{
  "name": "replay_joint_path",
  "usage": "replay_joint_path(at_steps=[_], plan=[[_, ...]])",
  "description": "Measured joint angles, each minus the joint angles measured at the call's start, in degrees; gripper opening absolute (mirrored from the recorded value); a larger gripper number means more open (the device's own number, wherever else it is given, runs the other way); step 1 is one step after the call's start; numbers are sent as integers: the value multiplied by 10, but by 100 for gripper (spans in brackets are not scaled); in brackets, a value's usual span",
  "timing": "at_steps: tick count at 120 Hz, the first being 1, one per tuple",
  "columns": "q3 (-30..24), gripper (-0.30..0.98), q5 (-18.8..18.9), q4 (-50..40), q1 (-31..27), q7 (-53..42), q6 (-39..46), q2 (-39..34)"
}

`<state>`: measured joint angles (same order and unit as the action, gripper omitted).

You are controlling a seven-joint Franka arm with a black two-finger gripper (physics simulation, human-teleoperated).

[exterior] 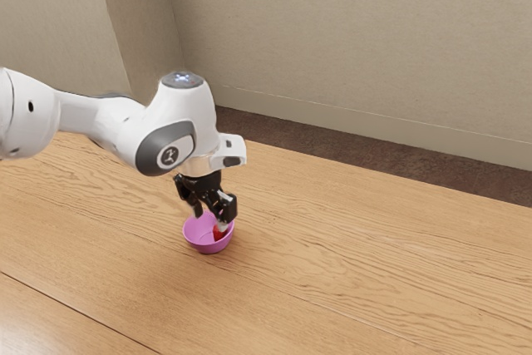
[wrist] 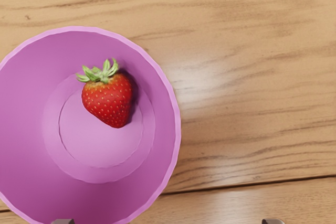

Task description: Take strawberry from the bowl

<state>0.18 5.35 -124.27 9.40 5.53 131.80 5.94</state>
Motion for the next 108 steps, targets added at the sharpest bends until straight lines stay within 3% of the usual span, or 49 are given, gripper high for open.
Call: replay_joint_path(at_steps=[48,75,108], plan=[[3,45,-11,55,-44,-27,45,81],[3,44,-30,56,-46,-38,56,85],[3,32,-43,38,-49,-47,60,77]])
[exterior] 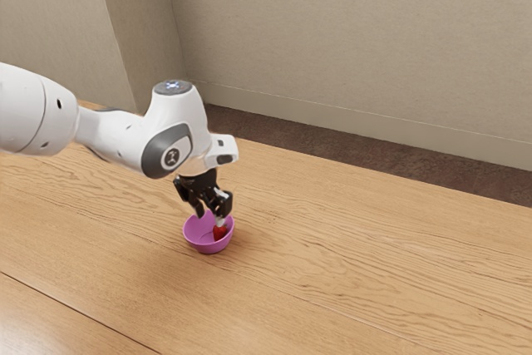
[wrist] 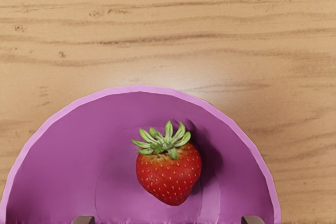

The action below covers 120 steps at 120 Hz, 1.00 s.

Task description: Take strawberry from the bowl

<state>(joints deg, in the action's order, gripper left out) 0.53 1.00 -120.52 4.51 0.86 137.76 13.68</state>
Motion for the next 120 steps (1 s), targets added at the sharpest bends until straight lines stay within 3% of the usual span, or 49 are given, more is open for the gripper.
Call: replay_joint_path(at_steps=[120], plan=[[0,30,-7,24,-6,-20,4,45]])
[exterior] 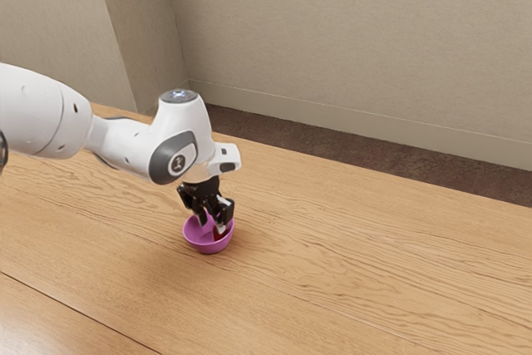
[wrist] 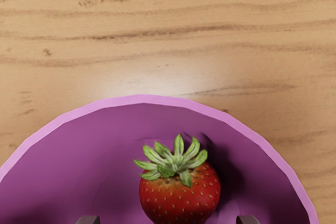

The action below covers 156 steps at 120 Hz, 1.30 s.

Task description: Take strawberry from the bowl

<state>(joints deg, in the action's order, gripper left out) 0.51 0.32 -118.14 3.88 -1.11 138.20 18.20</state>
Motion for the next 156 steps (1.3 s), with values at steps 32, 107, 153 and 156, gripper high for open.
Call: replay_joint_path(at_steps=[32,107,153,156], plan=[[-1,30,-2,14,-1,-11,2,14],[-1,30,-29,31,-9,-35,6,49],[-1,16,-33,35,-11,-45,8,52],[-1,15,-33,35,-11,-45,9,52]])
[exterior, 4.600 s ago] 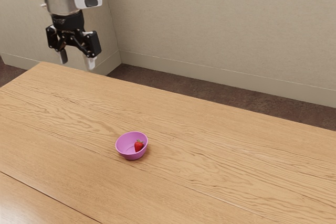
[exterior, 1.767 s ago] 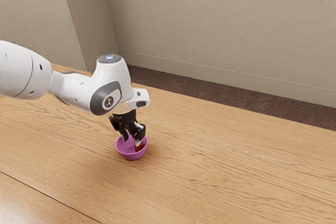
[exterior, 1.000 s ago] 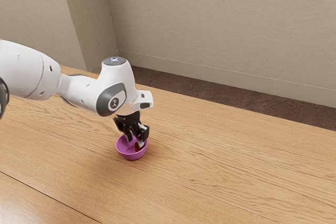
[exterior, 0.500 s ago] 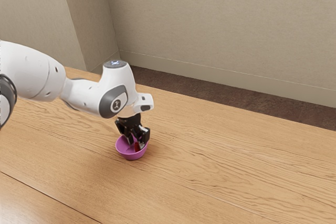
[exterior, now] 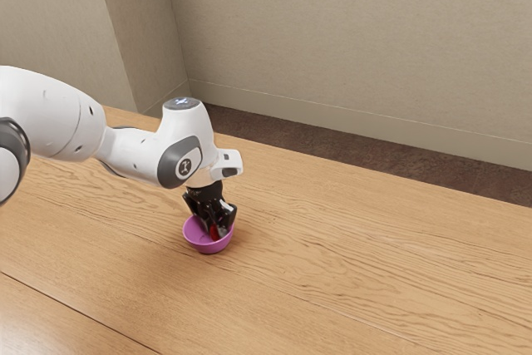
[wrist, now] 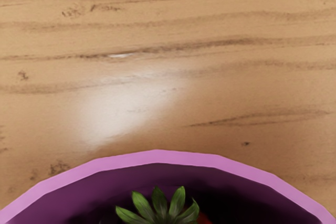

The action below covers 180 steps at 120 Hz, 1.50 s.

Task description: Take strawberry from the bowl

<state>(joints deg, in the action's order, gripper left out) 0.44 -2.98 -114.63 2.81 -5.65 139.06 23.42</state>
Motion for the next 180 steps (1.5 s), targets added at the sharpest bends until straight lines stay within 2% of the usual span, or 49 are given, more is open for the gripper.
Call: replay_joint_path(at_steps=[18,37,51,63,83,109,128,137,149,161,169,180], plan=[[0,12,2,-1,0,2,1,-4],[0,8,6,-17,6,7,1,-43],[0,7,9,-45,46,16,0,-94],[0,7,11,-49,101,28,-1,-104],[-1,6,15,-29,183,52,-1,-73],[-1,7,16,22,192,75,0,-5],[-1,37,5,24,201,78,0,-7],[-1,47,3,22,202,80,-1,-30],[1,55,3,19,203,86,-21,-96],[25,60,6,33,196,95,-84,-173],[40,62,11,95,180,99,-155,-201],[44,65,39,156,137,98,-256,-264]])
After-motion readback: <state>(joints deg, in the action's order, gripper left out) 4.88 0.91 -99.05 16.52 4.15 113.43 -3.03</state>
